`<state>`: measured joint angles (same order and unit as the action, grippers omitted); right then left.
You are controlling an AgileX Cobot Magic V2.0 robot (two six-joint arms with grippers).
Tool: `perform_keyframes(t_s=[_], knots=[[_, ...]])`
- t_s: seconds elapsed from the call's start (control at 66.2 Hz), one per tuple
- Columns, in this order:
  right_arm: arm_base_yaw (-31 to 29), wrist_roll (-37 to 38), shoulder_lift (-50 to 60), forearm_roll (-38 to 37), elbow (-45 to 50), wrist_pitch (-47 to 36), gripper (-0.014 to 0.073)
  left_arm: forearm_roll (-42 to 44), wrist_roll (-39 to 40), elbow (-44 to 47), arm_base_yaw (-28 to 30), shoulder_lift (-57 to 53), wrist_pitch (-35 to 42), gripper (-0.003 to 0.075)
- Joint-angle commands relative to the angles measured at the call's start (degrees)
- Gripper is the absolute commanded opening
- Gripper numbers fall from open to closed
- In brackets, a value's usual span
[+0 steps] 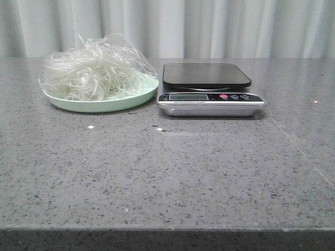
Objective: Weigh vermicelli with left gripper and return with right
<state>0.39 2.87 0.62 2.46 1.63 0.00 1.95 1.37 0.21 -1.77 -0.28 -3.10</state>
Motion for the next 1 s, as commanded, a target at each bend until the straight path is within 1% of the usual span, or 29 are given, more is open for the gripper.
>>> perform_keyframes(t_s=[0.0, 0.393, 0.453, 0.528, 0.634, 0.74, 0.8, 0.906, 0.981], knots=[[-0.3, -0.3, 0.8, 0.0, -0.5, -4.9, 0.0188, -0.4, 0.1, 0.3, -0.4, -1.1, 4.6, 0.0127], [-0.3, -0.3, 0.8, 0.0, -0.5, -4.9, 0.0188, -0.4, 0.1, 0.3, -0.4, -1.1, 4.7, 0.0127], [-0.3, -0.3, 0.8, 0.0, -0.5, -4.9, 0.0188, -2.7, 0.5, 0.3, -0.4, -1.1, 6.5, 0.0127], [-0.3, -0.3, 0.8, 0.0, -0.5, -4.9, 0.0188, -3.9, 0.5, 0.1, -0.4, -1.1, 10.8, 0.0127], [-0.3, -0.3, 0.8, 0.0, -0.5, -4.9, 0.0188, -4.1, 0.5, -2.0, -0.5, -1.0, 12.0, 0.0127], [-0.3, -0.3, 0.8, 0.0, -0.5, -4.9, 0.0188, -4.1, 0.5, -6.6, -0.5, 0.3, 12.0, 0.0127], [-0.3, -0.3, 0.8, 0.0, -0.5, -4.9, 0.0188, -4.2, 0.5, -10.7, -0.6, 2.2, 10.4, 0.0127], [-0.3, -0.3, 0.8, 0.0, -0.5, -4.9, 0.0188, -4.2, 0.5, -19.0, -1.4, 7.9, 2.5, 0.0127], [-0.3, -0.3, 0.8, 0.0, -0.5, -4.9, 0.0188, -4.2, 0.5, -23.4, -2.1, 11.5, -1.0, 0.0127]])
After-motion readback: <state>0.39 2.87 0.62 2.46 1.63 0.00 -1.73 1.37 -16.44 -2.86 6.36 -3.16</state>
